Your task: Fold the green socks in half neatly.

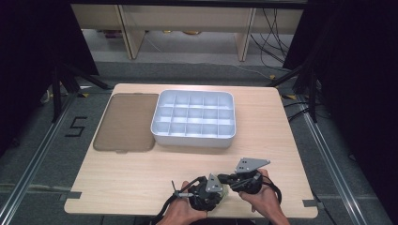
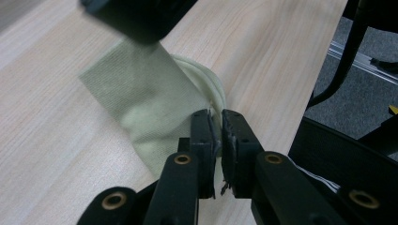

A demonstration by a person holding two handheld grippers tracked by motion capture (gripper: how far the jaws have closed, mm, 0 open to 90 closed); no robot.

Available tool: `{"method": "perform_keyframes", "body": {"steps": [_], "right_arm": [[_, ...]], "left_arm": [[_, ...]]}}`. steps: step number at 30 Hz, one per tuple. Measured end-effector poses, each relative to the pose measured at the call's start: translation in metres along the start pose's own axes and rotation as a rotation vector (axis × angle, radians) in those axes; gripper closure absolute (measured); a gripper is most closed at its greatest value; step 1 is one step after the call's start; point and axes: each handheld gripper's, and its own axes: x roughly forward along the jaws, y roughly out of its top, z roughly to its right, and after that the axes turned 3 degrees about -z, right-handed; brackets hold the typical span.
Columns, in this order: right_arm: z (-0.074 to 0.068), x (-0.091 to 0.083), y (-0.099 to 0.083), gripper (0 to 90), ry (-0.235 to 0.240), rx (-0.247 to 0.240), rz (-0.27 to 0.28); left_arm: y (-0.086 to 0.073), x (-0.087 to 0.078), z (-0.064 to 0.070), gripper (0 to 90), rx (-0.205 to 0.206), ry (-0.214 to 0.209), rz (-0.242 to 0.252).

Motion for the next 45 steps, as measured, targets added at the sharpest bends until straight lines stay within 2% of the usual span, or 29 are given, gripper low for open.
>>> {"method": "perform_keyframes", "body": {"steps": [1,2,3,5,6,8,10,11,15,16,17,19,21,22,24,25,26,27,29,30,31,33,34,35,38,40,42,44,45], "right_arm": [[-0.001,0.003,0.001,88.4,0.007,0.002,-0.004],[-0.002,0.005,0.002,88.4,0.007,0.006,-0.014],[-0.001,0.009,0.002,88.4,0.021,-0.012,-0.010],[0.002,0.014,0.000,88.5,0.022,0.008,-0.049],[0.002,0.014,0.000,88.5,0.022,0.008,-0.049],[0.009,0.015,-0.008,89.1,0.003,0.048,-0.095],[0.012,0.016,-0.012,89.7,-0.006,0.045,-0.104],[0.017,0.017,-0.018,90.0,-0.013,0.047,-0.128],[0.018,0.017,-0.019,90.0,-0.005,0.053,-0.127],[0.018,0.017,-0.019,90.0,-0.005,0.053,-0.127],[0.018,0.017,-0.019,90.0,-0.007,0.046,-0.128],[0.017,0.017,-0.020,90.0,-0.005,0.059,-0.130],[0.017,0.017,-0.020,90.0,-0.007,0.063,-0.131],[0.017,0.017,-0.020,90.0,-0.011,0.066,-0.129],[0.017,0.016,-0.020,90.0,-0.006,0.069,-0.130],[0.018,0.016,-0.020,90.0,-0.007,0.063,-0.127],[0.017,0.016,-0.021,90.0,-0.008,0.070,-0.130],[0.018,0.016,-0.021,90.0,-0.012,0.056,-0.126],[0.018,0.016,-0.021,90.0,-0.010,0.063,-0.127],[0.018,0.016,-0.021,90.0,-0.010,0.063,-0.127],[0.018,0.016,-0.021,90.0,-0.012,0.057,-0.126],[0.018,0.016,-0.021,90.0,-0.015,0.055,-0.125],[0.018,0.016,-0.021,90.0,-0.015,0.057,-0.126],[0.018,0.016,-0.021,90.0,-0.014,0.056,-0.126],[0.018,0.016,-0.021,90.0,-0.011,0.056,-0.125],[0.018,0.016,-0.021,90.0,-0.013,0.052,-0.124],[0.017,0.016,-0.021,90.0,-0.012,0.052,-0.125],[0.017,0.016,-0.020,90.0,-0.013,0.052,-0.125],[0.017,0.016,-0.020,89.9,-0.012,0.058,-0.126]], "left_arm": [[0.000,0.000,0.000,82.5,0.003,-0.001,-0.001],[0.000,0.002,0.001,82.5,-0.026,-0.002,0.021],[0.000,0.002,0.002,82.4,-0.037,-0.002,0.025],[0.000,0.001,0.000,82.3,-0.007,-0.001,0.007],[0.000,0.001,0.000,82.2,-0.007,-0.001,0.007],[-0.001,0.000,0.000,81.9,0.001,-0.003,0.001],[-0.001,0.001,0.000,81.5,0.001,-0.002,0.002],[-0.001,0.001,0.000,81.6,-0.008,-0.004,0.007],[-0.001,0.002,0.000,80.9,-0.009,-0.004,0.013],[-0.001,0.002,0.000,80.9,-0.031,-0.013,0.020],[-0.001,0.000,-0.002,79.9,-0.016,-0.014,0.017],[-0.001,-0.001,-0.003,78.7,-0.021,-0.026,0.031],[-0.001,-0.007,-0.005,76.2,-0.042,-0.039,0.053],[-0.001,-0.008,-0.004,75.4,-0.081,-0.044,0.086],[0.003,-0.016,-0.007,75.0,-0.131,-0.051,0.132],[0.006,-0.022,-0.011,75.1,-0.143,-0.063,0.153],[0.006,-0.024,-0.013,75.5,-0.156,-0.056,0.171],[0.006,-0.024,-0.013,76.3,-0.156,-0.056,0.171],[0.005,-0.025,-0.014,78.1,-0.140,-0.064,0.154],[0.005,-0.025,-0.014,79.0,-0.140,-0.064,0.154],[0.004,-0.023,-0.010,79.0,-0.149,-0.056,0.133],[0.002,-0.021,-0.012,80.4,-0.093,-0.062,0.071],[0.002,-0.015,-0.009,81.1,-0.112,-0.065,0.081],[0.000,-0.010,-0.013,82.0,-0.053,-0.058,0.017],[-0.002,-0.003,-0.013,83.3,-0.057,-0.052,-0.007],[-0.003,-0.002,-0.014,84.0,-0.052,-0.055,-0.008],[-0.003,-0.002,-0.015,84.3,-0.063,-0.060,-0.002],[-0.004,-0.001,-0.013,84.4,-0.065,-0.051,0.001],[-0.004,-0.001,-0.012,84.4,-0.050,-0.044,-0.012]]}}
